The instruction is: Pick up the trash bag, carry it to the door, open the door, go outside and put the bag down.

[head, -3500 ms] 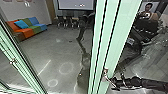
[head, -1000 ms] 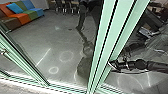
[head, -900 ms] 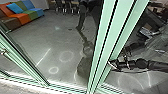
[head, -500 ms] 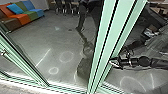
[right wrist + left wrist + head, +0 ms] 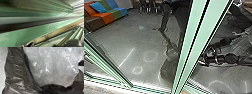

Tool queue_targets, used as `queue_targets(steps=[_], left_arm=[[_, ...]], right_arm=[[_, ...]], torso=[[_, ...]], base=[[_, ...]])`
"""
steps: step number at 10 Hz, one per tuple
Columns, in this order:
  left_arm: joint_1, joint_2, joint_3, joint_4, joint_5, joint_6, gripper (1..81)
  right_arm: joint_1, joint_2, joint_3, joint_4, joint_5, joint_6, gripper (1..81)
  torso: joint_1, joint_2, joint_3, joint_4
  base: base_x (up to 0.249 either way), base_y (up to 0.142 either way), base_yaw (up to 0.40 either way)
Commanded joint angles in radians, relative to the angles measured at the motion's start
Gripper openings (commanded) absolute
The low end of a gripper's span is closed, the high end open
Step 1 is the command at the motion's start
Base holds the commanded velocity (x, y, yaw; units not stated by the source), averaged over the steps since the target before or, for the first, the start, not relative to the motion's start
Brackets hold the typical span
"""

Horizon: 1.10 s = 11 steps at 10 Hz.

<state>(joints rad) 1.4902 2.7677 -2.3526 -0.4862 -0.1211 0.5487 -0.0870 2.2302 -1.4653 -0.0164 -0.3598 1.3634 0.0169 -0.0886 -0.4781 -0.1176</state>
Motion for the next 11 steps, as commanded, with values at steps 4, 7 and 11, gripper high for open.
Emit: queue_targets(steps=[4, 7, 11], left_arm=[[0.022, 0.006, -0.022, -0.002, 0.101, 0.002, 1.0], [0.022, 0.009, -0.028, 0.000, 0.104, 0.002, 1.0], [0.022, 0.014, -0.028, 0.003, 0.104, 0.004, 1.0]], right_arm=[[0.310, -0.056, -0.059, -0.025, -0.138, 0.002, 81.1], [0.367, -0.054, -0.084, -0.033, -0.297, -0.036, 81.1], [0.470, -0.021, -0.192, -0.031, -0.574, -0.188, 81.1]], torso=[[0.000, 0.000, 0.000, 0.001], [0.002, 0.001, 0.000, 0.001], [0.002, 0.001, 0.000, 0.002]], base=[[0.000, 0.000, 0.000], [0.000, 0.000, 0.000], [0.000, 0.000, 0.000]])
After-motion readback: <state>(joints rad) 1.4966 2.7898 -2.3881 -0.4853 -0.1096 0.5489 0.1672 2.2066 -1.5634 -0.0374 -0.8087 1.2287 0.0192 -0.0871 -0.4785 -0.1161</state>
